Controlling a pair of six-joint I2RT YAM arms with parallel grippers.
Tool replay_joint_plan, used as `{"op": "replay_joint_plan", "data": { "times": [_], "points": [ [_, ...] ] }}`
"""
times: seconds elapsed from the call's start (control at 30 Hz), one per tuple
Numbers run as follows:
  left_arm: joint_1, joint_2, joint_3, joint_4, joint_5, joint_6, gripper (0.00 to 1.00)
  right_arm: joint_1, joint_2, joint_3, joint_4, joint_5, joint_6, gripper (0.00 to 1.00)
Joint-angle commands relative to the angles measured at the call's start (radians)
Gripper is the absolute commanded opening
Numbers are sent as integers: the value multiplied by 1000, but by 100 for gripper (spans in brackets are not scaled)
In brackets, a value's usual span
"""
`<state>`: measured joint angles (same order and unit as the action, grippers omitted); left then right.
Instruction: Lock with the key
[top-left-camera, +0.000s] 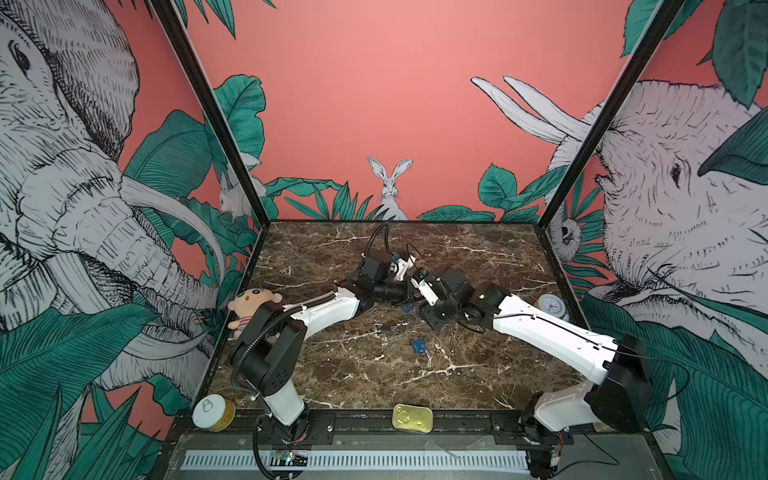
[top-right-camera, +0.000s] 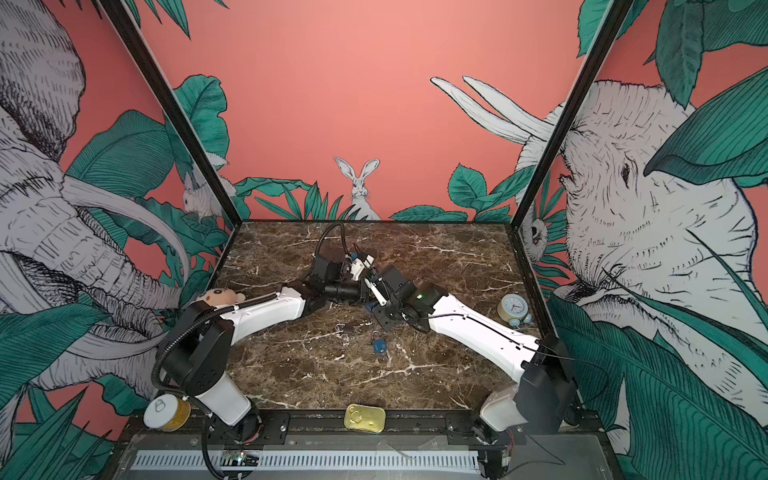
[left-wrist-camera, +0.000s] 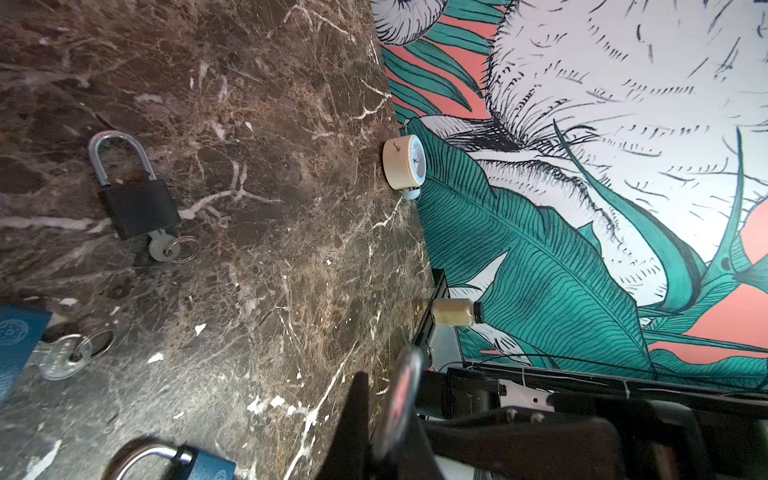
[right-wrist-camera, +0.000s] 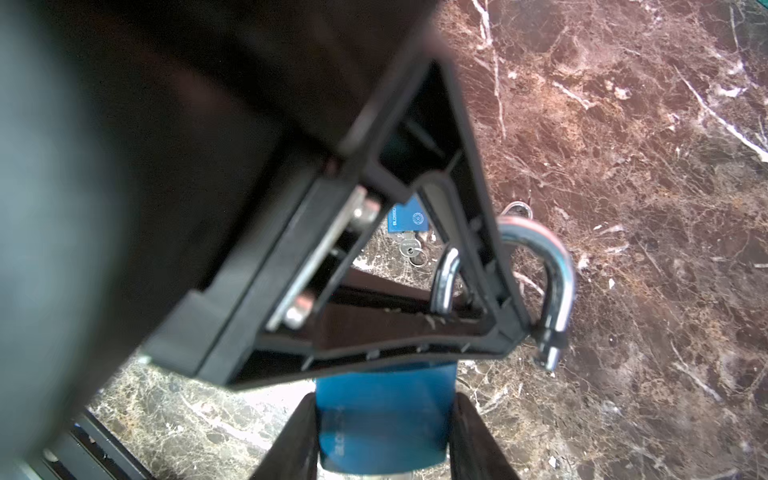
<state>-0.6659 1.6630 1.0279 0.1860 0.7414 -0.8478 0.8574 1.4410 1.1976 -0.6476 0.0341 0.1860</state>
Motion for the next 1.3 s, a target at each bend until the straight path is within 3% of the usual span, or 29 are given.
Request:
{"op": "replay_joint_plan", "data": {
  "times": [0.0, 0.07, 0.13, 0.27, 0.4, 0.57, 0.77, 0.9, 1.27],
  "points": [
    [-9, 12, 7, 11, -14, 18, 0, 14, -12, 28, 55, -5, 2, 23],
    [-9, 6, -4, 27, -23, 8, 0, 14, -16, 22, 61, -13, 14, 25],
    [-10, -1, -17, 54, -38, -7, 0, 14, -23, 13, 68, -20, 25, 38],
    [-9, -11, -30, 119, -65, -47, 0, 14, -65, -17, 87, -34, 58, 51],
    [-8, -22, -29, 157, -109, -82, 0, 10, -142, -61, 113, -60, 93, 55],
    [-8, -17, 10, 154, -134, -106, 0, -11, -244, -118, 142, -68, 113, 56],
    [-9, -15, 53, 141, -132, -138, 0, -122, -351, -213, 252, -123, 106, 55],
    [-8, -21, 79, 107, -132, -152, 0, -194, -342, -259, 350, -192, 123, 54],
    [-9, -66, 102, 29, -182, -173, 0, -247, -315, -305, 473, -238, 89, 53]
  ]
}}
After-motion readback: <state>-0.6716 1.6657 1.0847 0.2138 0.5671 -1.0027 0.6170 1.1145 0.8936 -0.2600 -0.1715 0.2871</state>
